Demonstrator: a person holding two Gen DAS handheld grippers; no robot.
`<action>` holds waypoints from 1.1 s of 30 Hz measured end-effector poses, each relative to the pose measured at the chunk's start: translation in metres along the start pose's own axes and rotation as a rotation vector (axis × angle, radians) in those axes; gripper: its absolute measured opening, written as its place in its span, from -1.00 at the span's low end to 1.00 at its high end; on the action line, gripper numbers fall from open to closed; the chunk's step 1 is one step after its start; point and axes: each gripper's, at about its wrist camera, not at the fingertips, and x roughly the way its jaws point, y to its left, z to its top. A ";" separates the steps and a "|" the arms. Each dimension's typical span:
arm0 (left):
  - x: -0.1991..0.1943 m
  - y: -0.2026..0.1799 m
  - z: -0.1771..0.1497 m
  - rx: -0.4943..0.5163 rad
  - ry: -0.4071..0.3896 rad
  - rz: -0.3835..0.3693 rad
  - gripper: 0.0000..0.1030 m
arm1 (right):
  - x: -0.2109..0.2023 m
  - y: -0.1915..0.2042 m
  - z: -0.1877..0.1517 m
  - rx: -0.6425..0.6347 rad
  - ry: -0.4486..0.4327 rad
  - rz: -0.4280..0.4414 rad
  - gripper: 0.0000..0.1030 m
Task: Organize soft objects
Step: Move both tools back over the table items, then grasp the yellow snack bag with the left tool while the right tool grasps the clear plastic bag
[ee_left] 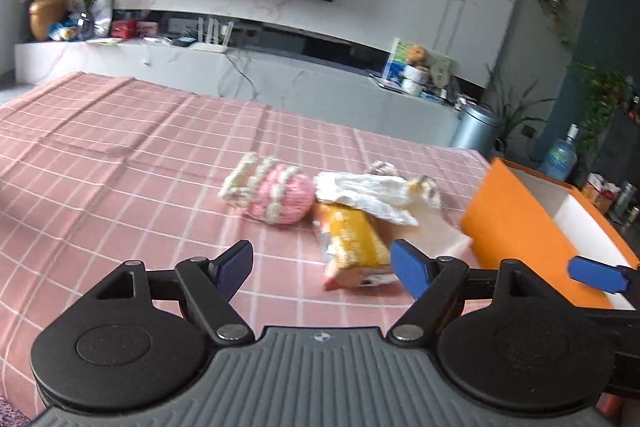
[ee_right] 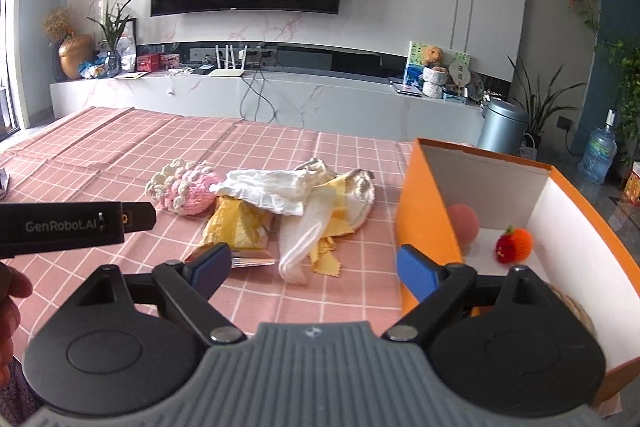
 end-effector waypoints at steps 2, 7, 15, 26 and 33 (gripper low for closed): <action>-0.001 0.002 -0.003 0.017 -0.038 0.027 0.82 | 0.005 0.003 -0.003 -0.004 -0.006 0.012 0.90; 0.008 0.004 -0.008 0.035 -0.038 0.060 0.82 | 0.026 0.005 -0.003 0.026 0.052 0.022 0.91; 0.024 -0.005 -0.002 0.149 -0.019 -0.072 0.52 | 0.059 0.001 -0.001 0.033 0.126 0.043 0.69; 0.070 0.002 0.028 0.053 0.119 -0.133 0.42 | 0.103 -0.010 0.039 0.039 0.135 0.023 0.43; 0.103 -0.009 0.033 0.007 0.225 -0.151 0.51 | 0.136 -0.014 0.035 0.074 0.212 0.028 -0.13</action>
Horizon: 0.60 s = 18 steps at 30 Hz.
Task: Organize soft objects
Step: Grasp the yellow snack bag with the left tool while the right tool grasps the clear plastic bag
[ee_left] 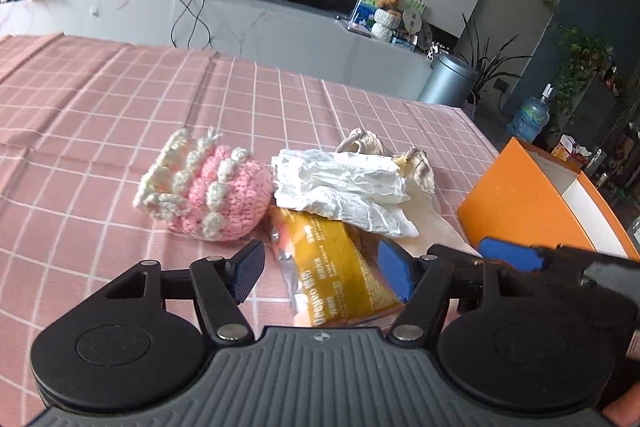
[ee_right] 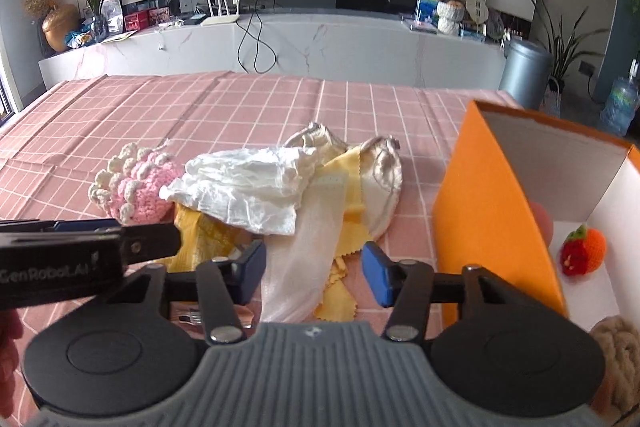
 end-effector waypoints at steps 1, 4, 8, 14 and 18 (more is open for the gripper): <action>0.004 -0.002 0.000 0.001 0.007 0.007 0.56 | 0.003 -0.002 -0.002 0.006 0.011 0.001 -0.20; 0.019 -0.007 -0.001 -0.007 0.040 0.026 0.60 | 0.010 -0.004 -0.009 0.016 0.042 0.021 -0.44; 0.031 -0.011 -0.006 -0.003 0.068 0.065 0.47 | 0.016 -0.006 -0.016 0.027 0.065 0.038 -0.85; 0.023 -0.007 -0.008 -0.034 0.078 0.046 -0.06 | 0.001 -0.006 -0.018 0.028 0.028 0.054 -0.97; 0.006 -0.006 -0.015 -0.044 0.074 0.047 -0.12 | -0.023 -0.004 -0.019 0.029 -0.017 0.058 -0.99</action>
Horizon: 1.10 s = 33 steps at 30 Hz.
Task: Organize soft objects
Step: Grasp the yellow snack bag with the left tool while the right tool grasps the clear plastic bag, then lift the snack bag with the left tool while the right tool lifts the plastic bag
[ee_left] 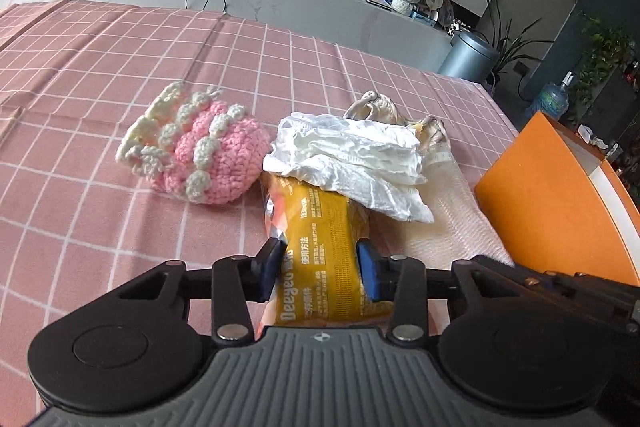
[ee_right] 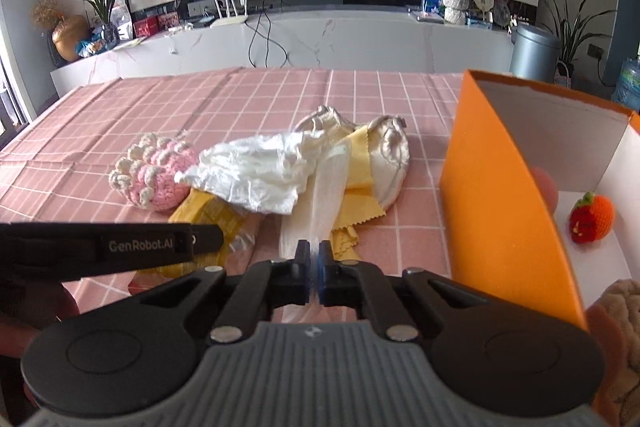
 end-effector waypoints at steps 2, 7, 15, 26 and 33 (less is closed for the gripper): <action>-0.012 0.000 -0.006 -0.003 -0.011 0.001 -0.13 | -0.013 0.001 -0.001 -0.006 -0.025 0.004 -0.99; -0.044 -0.002 -0.017 0.008 -0.025 0.009 -0.13 | -0.042 0.003 -0.006 0.001 -0.050 0.016 -1.00; -0.081 0.007 -0.043 0.014 0.002 0.019 -0.13 | -0.071 0.015 -0.048 -0.003 0.012 0.105 -0.99; -0.082 0.009 -0.072 0.034 0.016 0.070 -0.11 | -0.074 0.016 -0.078 -0.039 0.079 0.059 -0.80; -0.081 0.005 -0.069 0.043 0.005 0.076 0.47 | -0.075 0.030 -0.076 -0.168 0.070 0.073 0.13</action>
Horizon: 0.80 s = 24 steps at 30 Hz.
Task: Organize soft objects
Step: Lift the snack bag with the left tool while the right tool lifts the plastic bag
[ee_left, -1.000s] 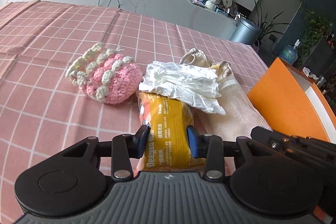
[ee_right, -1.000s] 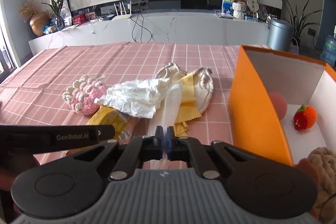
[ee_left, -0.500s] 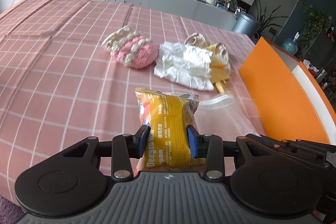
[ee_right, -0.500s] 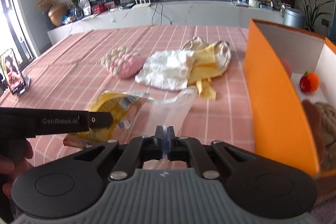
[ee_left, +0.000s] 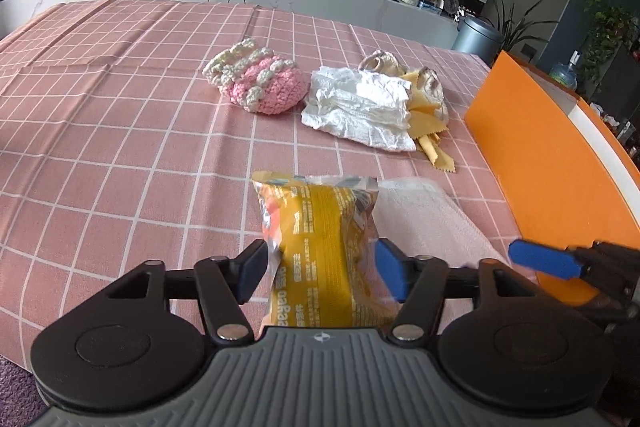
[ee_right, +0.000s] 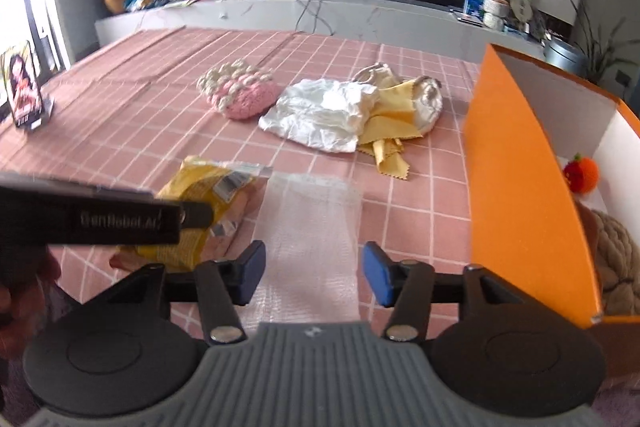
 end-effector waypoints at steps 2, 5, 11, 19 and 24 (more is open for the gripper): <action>0.003 0.000 0.004 -0.004 0.006 0.002 0.49 | 0.007 0.002 0.000 -0.012 0.025 0.019 0.27; 0.008 -0.003 0.008 0.003 0.027 0.013 0.49 | 0.015 0.006 0.003 -0.028 0.034 0.026 0.36; 0.021 -0.007 0.006 0.051 0.057 0.047 0.35 | 0.036 0.009 0.012 -0.041 0.060 0.023 0.36; 0.027 -0.004 0.008 0.058 0.068 0.023 0.19 | 0.057 0.005 0.014 -0.011 0.103 0.033 0.03; 0.029 -0.005 0.010 0.060 0.060 0.016 0.12 | 0.056 0.005 0.014 -0.026 0.083 0.023 -0.80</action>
